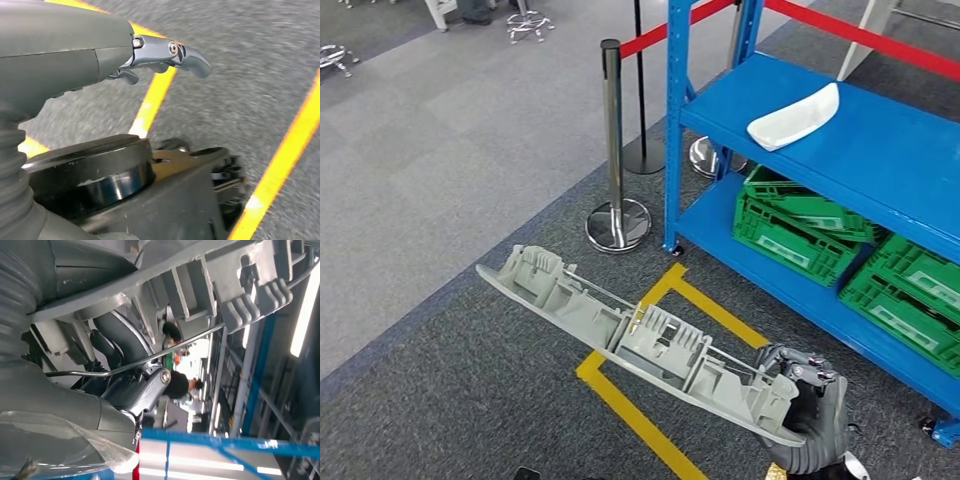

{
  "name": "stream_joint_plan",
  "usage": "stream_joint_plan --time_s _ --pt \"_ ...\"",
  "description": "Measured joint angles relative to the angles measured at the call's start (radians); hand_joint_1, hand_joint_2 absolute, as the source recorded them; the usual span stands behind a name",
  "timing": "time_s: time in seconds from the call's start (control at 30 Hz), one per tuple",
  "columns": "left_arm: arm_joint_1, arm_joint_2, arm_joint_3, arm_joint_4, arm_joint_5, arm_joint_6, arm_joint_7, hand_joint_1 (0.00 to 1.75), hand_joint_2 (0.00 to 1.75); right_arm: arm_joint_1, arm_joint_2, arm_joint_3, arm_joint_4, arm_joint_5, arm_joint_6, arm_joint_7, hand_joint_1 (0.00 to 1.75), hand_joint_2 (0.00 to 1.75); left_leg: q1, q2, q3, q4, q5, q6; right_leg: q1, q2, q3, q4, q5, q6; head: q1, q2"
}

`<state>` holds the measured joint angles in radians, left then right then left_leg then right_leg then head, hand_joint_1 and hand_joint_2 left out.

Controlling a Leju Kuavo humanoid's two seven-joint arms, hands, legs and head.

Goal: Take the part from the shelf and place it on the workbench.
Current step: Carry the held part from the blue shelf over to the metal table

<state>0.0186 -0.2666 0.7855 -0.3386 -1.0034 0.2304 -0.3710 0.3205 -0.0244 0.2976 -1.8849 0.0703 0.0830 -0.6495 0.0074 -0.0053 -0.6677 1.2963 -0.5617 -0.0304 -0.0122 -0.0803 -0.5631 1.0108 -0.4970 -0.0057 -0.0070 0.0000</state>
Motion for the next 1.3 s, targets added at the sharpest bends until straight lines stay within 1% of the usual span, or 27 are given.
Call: stream_joint_plan --time_s 0.03,0.1,0.13,0.17,0.23,0.27,0.3,0.37,0.43,0.47,0.5,0.53,0.6,0.63,0.67,0.73,0.77,0.83,0.9,0.93,0.97,1.0,1.03,1.1,1.17,1.23,1.3 --pt "0.000 -0.001 0.000 -0.003 -0.001 -0.006 0.001 0.00 1.75 -0.002 0.000 0.000 0.000 0.000 0.000 0.000 1.75 1.75 0.000 0.013 0.051 -0.059 0.025 0.003 0.001 -0.012 -0.012 0.001 0.008 0.001 0.000 0.000" --pt "0.002 -0.002 0.001 -0.015 -0.006 -0.028 0.002 0.00 1.75 -0.004 0.000 0.001 0.000 0.000 0.003 0.000 1.75 1.75 -0.008 0.062 0.174 -0.226 0.032 0.016 0.003 -0.034 -0.025 0.003 0.021 0.008 0.000 0.000" --pt "0.003 -0.002 0.001 -0.023 -0.009 -0.041 0.002 0.00 1.75 -0.007 0.000 0.001 0.000 0.000 0.005 0.001 1.75 1.75 -0.014 0.082 0.214 -0.289 0.023 0.025 0.002 -0.045 -0.027 0.002 0.027 0.013 0.001 0.000" --pt "0.004 -0.002 0.001 -0.030 -0.013 -0.053 0.002 0.00 1.75 -0.011 0.000 0.002 0.001 0.000 0.007 0.003 1.75 1.75 -0.021 0.091 0.233 -0.325 0.014 0.033 0.000 -0.057 -0.028 0.001 0.034 0.019 0.000 0.000" --pt "0.009 -0.003 0.002 -0.041 -0.017 -0.068 0.003 0.00 1.75 -0.026 0.000 0.004 0.001 0.000 0.011 0.010 1.75 1.75 -0.028 0.073 0.224 -0.343 0.026 0.050 -0.007 -0.070 -0.032 0.000 0.043 0.032 -0.002 0.000" --pt "0.011 -0.004 0.003 -0.045 -0.019 -0.070 0.004 0.00 1.75 -0.032 0.000 0.006 0.002 0.000 0.013 0.014 1.75 1.75 -0.028 0.062 0.217 -0.348 0.037 0.059 -0.010 -0.050 -0.039 0.009 0.034 0.037 -0.002 0.000" --pt "0.013 -0.006 0.005 -0.049 -0.020 -0.072 0.004 0.00 1.75 -0.036 0.000 0.007 0.003 0.000 0.014 0.016 1.75 1.75 -0.027 0.050 0.209 -0.351 0.048 0.068 -0.012 -0.018 -0.051 0.035 0.011 0.040 0.000 0.000" --pt "0.014 -0.009 0.007 -0.057 -0.020 -0.072 0.004 0.00 1.75 -0.037 0.000 0.007 0.004 -0.001 0.017 0.018 1.75 1.75 -0.027 0.026 0.187 -0.350 0.067 0.080 -0.011 0.055 -0.096 0.153 -0.069 0.042 0.006 0.000" --pt "0.015 -0.010 0.009 -0.064 -0.021 -0.072 0.004 0.00 1.75 -0.036 -0.001 0.007 0.007 -0.001 0.019 0.018 1.75 1.75 -0.031 -0.001 0.164 -0.343 0.082 0.085 -0.004 0.079 -0.132 0.269 -0.125 0.039 0.010 0.000" --pt "0.016 -0.010 0.012 -0.067 -0.021 -0.072 0.004 0.00 1.75 -0.037 -0.001 0.008 0.009 -0.001 0.020 0.019 1.75 1.75 -0.033 -0.016 0.154 -0.337 0.087 0.086 -0.001 0.081 -0.127 0.281 -0.126 0.037 0.010 0.000" --pt "0.017 -0.010 0.014 -0.070 -0.021 -0.072 0.004 0.00 1.75 -0.039 -0.001 0.008 0.011 0.000 0.021 0.019 1.75 1.75 -0.034 -0.030 0.144 -0.331 0.091 0.085 0.001 0.083 -0.103 0.252 -0.109 0.034 0.010 0.000" --pt "0.018 -0.011 0.017 -0.072 -0.021 -0.072 0.004 0.00 1.75 -0.041 -0.001 0.008 0.012 0.000 0.022 0.019 1.75 1.75 -0.034 -0.044 0.137 -0.324 0.093 0.084 0.002 0.090 -0.059 0.188 -0.080 0.029 0.010 0.000" --pt "0.019 -0.013 0.020 -0.077 -0.025 -0.072 0.005 0.00 1.75 -0.046 -0.001 0.009 0.012 0.000 0.022 0.019 1.75 1.75 -0.035 -0.068 0.121 -0.305 0.095 0.081 0.001 0.137 0.022 0.051 -0.043 0.020 0.009 0.000" --pt "0.019 -0.013 0.021 -0.080 -0.028 -0.071 0.006 0.00 1.75 -0.048 -0.001 0.009 0.013 0.000 0.023 0.020 1.75 1.75 -0.033 -0.078 0.112 -0.297 0.097 0.077 0.001 0.157 0.045 0.010 -0.037 0.017 0.009 0.000" --pt "0.021 -0.014 0.022 -0.084 -0.032 -0.070 0.008 0.00 1.75 -0.049 -0.001 0.010 0.013 0.001 0.024 0.020 1.75 1.75 -0.031 -0.088 0.102 -0.291 0.099 0.072 0.002 0.170 0.052 -0.004 -0.039 0.015 0.009 0.000" --pt "0.025 -0.014 0.025 -0.092 -0.040 -0.069 0.012 0.00 1.75 -0.051 -0.001 0.011 0.014 0.002 0.025 0.021 1.75 1.75 -0.028 -0.111 0.089 -0.286 0.106 0.060 0.002 0.152 0.053 -0.007 -0.032 0.012 0.010 0.000" --pt "0.028 -0.014 0.026 -0.095 -0.042 -0.069 0.014 0.00 1.75 -0.052 -0.001 0.012 0.014 0.002 0.026 0.021 1.75 1.75 -0.029 -0.108 0.084 -0.280 0.103 0.054 -0.001 0.138 0.053 -0.010 -0.028 0.009 0.009 0.000" --pt "0.031 -0.015 0.028 -0.104 -0.047 -0.068 0.018 0.00 1.75 -0.054 -0.001 0.014 0.015 0.002 0.026 0.021 1.75 1.75 -0.031 -0.068 0.055 -0.220 0.064 0.041 -0.007 0.107 0.055 -0.017 -0.022 0.004 0.000 0.000" --pt "0.032 -0.016 0.029 -0.113 -0.054 -0.067 0.022 0.00 1.75 -0.055 0.000 0.015 0.015 0.002 0.028 0.021 1.75 1.75 -0.022 -0.021 -0.001 -0.093 0.000 0.026 -0.006 0.075 0.054 -0.017 -0.021 0.003 -0.008 0.000" --pt "0.033 -0.017 0.029 -0.116 -0.059 -0.066 0.024 0.00 1.75 -0.055 0.000 0.015 0.017 0.002 0.030 0.021 1.75 1.75 -0.015 -0.012 -0.026 -0.037 -0.020 0.020 -0.006 0.059 0.054 -0.017 -0.022 0.003 -0.008 0.000" --pt "0.034 -0.017 0.030 -0.119 -0.063 -0.067 0.026 0.00 1.75 -0.055 0.000 0.015 0.018 0.002 0.032 0.022 1.75 1.75 -0.008 -0.007 -0.037 -0.009 -0.022 0.014 -0.006 0.044 0.053 -0.017 -0.022 0.003 -0.008 0.000" --pt "0.036 -0.017 0.030 -0.123 -0.067 -0.067 0.027 0.00 1.75 -0.056 0.000 0.015 0.019 0.002 0.034 0.022 1.75 1.75 -0.001 -0.003 -0.029 -0.020 -0.006 0.010 -0.006 0.030 0.053 -0.017 -0.022 0.004 -0.008 0.000" --pt "0.038 -0.018 0.031 -0.127 -0.070 -0.068 0.028 0.00 1.75 -0.057 0.000 0.015 0.020 0.003 0.035 0.022 1.75 1.75 0.004 0.004 -0.002 -0.071 0.026 0.007 -0.006 0.017 0.055 -0.017 -0.023 0.006 -0.008 0.000" --pt "0.040 -0.019 0.032 -0.134 -0.074 -0.069 0.029 0.00 1.75 -0.061 0.000 0.016 0.020 0.003 0.036 0.022 1.75 1.75 0.006 0.040 0.070 -0.211 0.080 0.006 -0.006 -0.004 0.058 -0.016 -0.026 0.013 -0.008 0.000" --pt "0.041 -0.020 0.033 -0.141 -0.075 -0.069 0.029 0.00 1.75 -0.065 0.000 0.017 0.020 0.003 0.037 0.022 1.75 1.75 -0.002 0.063 0.101 -0.280 0.094 0.019 -0.004 -0.019 0.058 -0.016 -0.027 0.026 -0.008 0.000" --pt "0.045 -0.021 0.037 -0.146 -0.075 -0.069 0.030 0.00 1.75 -0.070 0.000 0.019 0.021 0.003 0.038 0.022 1.75 1.75 -0.010 0.049 0.095 -0.283 0.095 0.038 -0.006 -0.032 0.059 -0.018 -0.027 0.041 -0.008 0.000" --pt "0.049 -0.023 0.042 -0.154 -0.075 -0.070 0.030 0.00 1.75 -0.075 0.000 0.022 0.022 0.003 0.041 0.022 1.75 1.75 -0.011 0.032 0.095 -0.290 0.101 0.055 -0.011 -0.013 0.049 0.000 -0.045 0.052 -0.005 0.000"
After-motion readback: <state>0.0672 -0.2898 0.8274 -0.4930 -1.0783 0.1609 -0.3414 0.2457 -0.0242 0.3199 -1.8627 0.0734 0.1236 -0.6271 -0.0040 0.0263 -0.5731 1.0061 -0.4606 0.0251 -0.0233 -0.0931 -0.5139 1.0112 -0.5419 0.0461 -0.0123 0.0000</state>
